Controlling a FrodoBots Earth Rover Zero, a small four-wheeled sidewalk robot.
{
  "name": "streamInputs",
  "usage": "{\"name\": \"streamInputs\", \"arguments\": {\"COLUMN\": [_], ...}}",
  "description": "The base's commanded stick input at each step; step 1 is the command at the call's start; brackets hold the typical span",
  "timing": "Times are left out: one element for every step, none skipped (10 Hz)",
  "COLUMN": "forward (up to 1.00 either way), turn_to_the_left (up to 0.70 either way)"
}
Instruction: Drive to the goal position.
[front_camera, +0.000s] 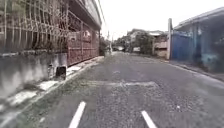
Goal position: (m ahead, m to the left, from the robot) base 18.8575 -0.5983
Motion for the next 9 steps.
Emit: {"name": "streamInputs", "arguments": {"forward": [0.7,0.7,0.7,0.7,0.7,0.7,0.7,0.7,0.7], "turn_to_the_left": [0.0,0.0,0.0,0.0,0.0,0.0,0.0,0.0,0.0]}}
